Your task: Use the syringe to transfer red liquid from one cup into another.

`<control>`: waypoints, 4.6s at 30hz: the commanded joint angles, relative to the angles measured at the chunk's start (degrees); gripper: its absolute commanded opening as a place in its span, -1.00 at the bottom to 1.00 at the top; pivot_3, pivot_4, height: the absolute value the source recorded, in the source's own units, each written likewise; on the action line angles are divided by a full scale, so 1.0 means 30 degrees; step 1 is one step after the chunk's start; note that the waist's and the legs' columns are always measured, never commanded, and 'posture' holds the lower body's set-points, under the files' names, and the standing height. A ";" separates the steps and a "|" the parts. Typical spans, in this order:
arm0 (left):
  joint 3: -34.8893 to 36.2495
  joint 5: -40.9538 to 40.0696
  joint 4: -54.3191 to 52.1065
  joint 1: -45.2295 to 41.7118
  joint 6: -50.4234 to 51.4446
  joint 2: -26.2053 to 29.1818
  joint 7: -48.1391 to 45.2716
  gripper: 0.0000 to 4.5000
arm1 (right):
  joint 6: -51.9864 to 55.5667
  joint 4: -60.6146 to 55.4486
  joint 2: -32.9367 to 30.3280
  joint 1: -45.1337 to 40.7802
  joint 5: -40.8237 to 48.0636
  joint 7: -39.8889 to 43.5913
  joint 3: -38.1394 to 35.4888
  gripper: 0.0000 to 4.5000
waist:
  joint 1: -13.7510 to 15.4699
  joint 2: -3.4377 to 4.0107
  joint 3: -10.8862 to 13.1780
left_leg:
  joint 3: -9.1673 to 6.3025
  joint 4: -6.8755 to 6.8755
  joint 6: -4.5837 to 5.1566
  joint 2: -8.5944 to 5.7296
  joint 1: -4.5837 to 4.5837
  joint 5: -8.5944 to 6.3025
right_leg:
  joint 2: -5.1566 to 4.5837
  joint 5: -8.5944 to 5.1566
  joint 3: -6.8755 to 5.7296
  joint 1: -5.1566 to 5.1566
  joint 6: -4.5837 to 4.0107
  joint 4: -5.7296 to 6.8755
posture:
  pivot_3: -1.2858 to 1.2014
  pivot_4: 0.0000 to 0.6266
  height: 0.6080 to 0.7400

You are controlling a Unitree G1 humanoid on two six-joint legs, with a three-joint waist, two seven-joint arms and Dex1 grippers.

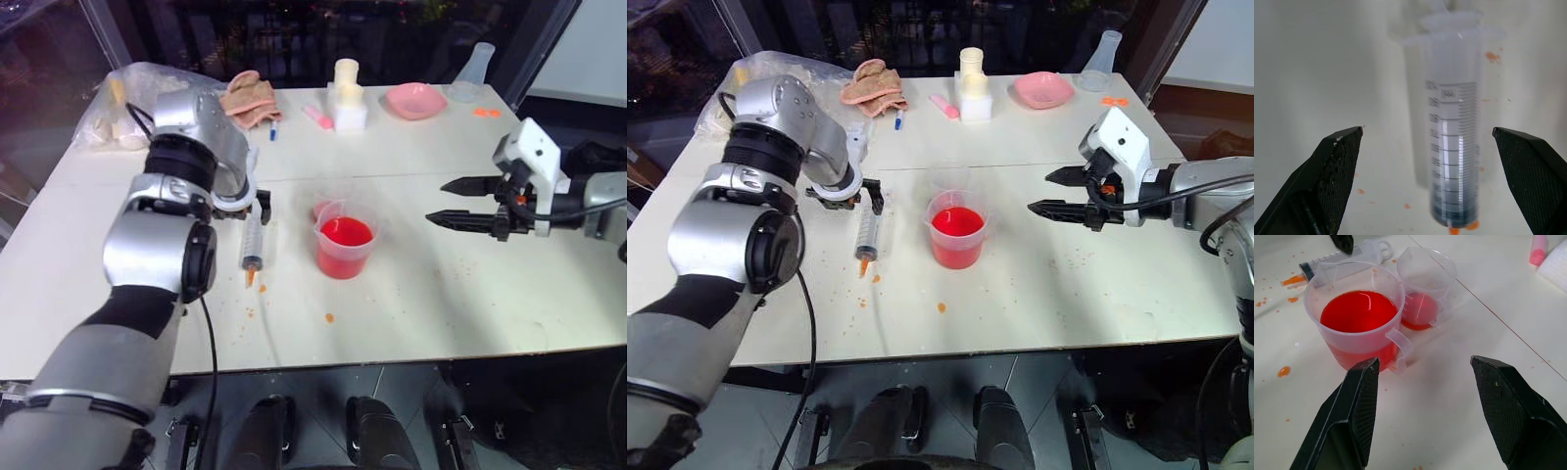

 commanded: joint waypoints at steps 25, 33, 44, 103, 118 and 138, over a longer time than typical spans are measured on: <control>0.6541 0.3799 0.0235 0.1933 -0.4926 -0.2163 0.2978 -0.08 | 0.0450 -0.1249 -0.0432 0.0500 0.0485 -0.0551 -0.1413 0.37 | 0.0009 -0.0001 0.0000 | 0.0002 0.0002 -0.0042 -0.0003 -0.0002 -0.0018 | -0.0014 0.0003 -0.0003 -0.0002 0.0003 0.0013 | 0.03 -0.52 1.00; 0.5872 0.3418 -0.4481 0.3355 -0.4505 -0.2326 0.1344 -0.34 | 0.0275 -0.1056 -0.0607 0.0257 0.0320 -0.0477 -0.1331 0.37 | -0.0006 0.0014 -0.0010 | 0.0004 0.0008 -0.0053 -0.0002 0.0023 -0.0013 | -0.0013 0.0003 0.0000 0.0014 0.0003 0.0038 | 0.03 -0.52 1.00; 0.2578 0.0308 -1.3555 0.3265 -1.1046 -0.0060 -0.9818 -0.34 | 0.0037 -0.0712 -0.0344 0.0579 0.0211 -0.1349 -0.2403 0.37 | 0.0079 0.0010 -0.0008 | 0.0004 -0.0004 -0.0170 -0.0001 -0.0015 0.0055 | -0.0028 0.0005 0.0002 -0.0011 -0.0005 0.0004 | 0.03 -0.52 1.00; -0.5415 0.0067 -1.6128 1.5062 -2.6447 -0.1961 -2.5763 -0.34 | 0.5249 -0.4121 0.6894 -0.2577 1.5716 -1.7971 -0.4974 0.37 | -0.0029 0.0045 -0.0027 | 0.0018 0.0034 0.0080 0.0022 0.0036 -0.0001 | -0.0016 0.0001 0.0023 0.0065 -0.0016 -0.0017 | 0.03 -0.52 1.00; -0.5609 0.0130 -1.6961 1.5502 -2.6058 -0.2207 -2.5254 -0.34 | 0.3486 -0.3243 0.8064 -0.2728 1.4247 -1.9306 -0.2393 0.37 | -0.0040 0.0045 -0.0027 | 0.0018 0.0039 0.0089 0.0022 0.0034 -0.0002 | -0.0014 0.0001 0.0014 0.0067 -0.0016 -0.0018 | 0.03 -0.52 1.00; -0.5891 0.0047 -1.6866 1.5703 -2.5638 -0.2353 -2.5338 -0.34 | 0.3265 -0.2506 0.8187 -0.3873 1.4324 -1.8929 -0.2524 -0.99 | -0.0039 0.0045 -0.0027 | 0.0015 0.0036 0.0093 0.0022 0.0034 -0.0003 | -0.0012 0.0001 0.0010 0.0067 -0.0016 -0.0022 | 0.03 -0.52 1.00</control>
